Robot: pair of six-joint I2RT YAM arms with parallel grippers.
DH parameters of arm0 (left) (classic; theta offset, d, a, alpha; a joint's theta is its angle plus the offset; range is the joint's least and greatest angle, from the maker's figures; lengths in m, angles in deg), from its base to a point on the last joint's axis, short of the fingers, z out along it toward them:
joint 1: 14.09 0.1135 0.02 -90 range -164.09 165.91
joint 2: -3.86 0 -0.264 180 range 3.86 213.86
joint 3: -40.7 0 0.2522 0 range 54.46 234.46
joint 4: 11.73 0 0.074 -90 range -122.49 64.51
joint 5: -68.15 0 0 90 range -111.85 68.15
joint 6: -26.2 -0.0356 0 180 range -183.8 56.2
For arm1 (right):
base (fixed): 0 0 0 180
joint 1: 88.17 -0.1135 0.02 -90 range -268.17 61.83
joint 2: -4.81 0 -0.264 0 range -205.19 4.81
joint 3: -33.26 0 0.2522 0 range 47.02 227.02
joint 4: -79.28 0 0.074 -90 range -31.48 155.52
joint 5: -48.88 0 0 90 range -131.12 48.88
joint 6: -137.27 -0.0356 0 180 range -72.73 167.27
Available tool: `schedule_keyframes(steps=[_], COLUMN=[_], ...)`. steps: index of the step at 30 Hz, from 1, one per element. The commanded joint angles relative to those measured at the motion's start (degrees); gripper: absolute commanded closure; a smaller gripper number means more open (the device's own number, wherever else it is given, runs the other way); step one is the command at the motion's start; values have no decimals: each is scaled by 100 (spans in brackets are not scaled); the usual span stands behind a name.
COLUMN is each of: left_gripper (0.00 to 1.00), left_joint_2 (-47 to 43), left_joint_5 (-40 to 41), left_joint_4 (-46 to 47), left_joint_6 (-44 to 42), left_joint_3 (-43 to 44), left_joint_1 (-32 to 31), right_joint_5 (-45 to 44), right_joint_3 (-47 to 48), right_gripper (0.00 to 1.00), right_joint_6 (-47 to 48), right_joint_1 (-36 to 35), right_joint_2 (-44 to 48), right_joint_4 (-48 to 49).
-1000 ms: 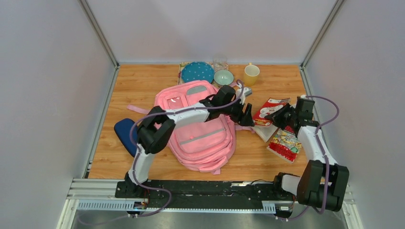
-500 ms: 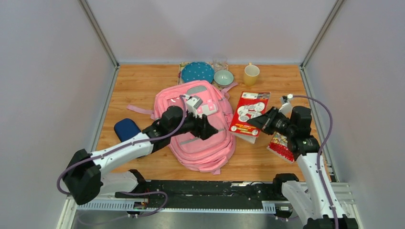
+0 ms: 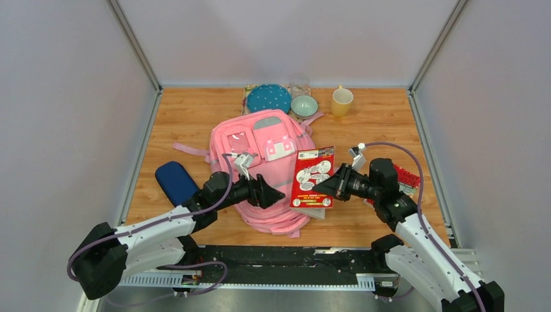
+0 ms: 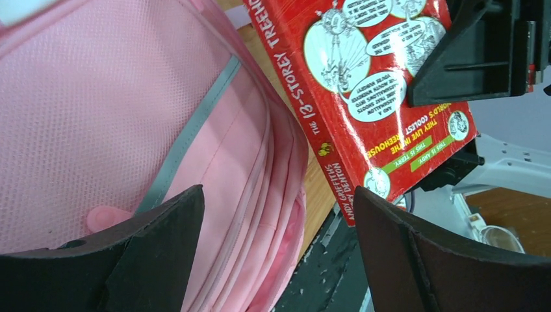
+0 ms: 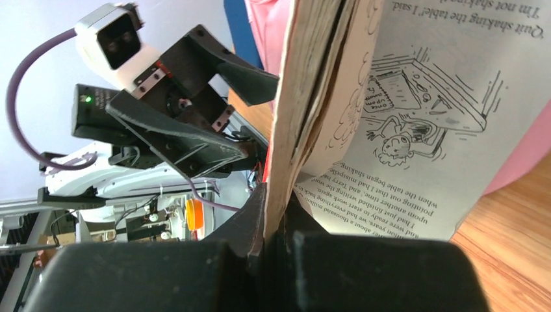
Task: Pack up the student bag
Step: Pick up the book from the center of the board.
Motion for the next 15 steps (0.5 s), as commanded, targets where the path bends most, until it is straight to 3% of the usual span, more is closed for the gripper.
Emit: schedule_keyframes(steps=[1, 15], left_gripper=[9, 6], left_joint_2=[201, 1106], left_joint_5=[-160, -512], left_joint_4=[1104, 2852], left_joint_6=[565, 1400], left_joint_3=[-6, 205], left_joint_1=[1, 9], right_joint_5=[83, 619], right_joint_3=[-69, -167], right_gripper=[100, 100], right_joint_6=[-269, -612], right_joint_1=[-166, -281], right_joint_2=[262, 851], right_joint_4=[967, 1495])
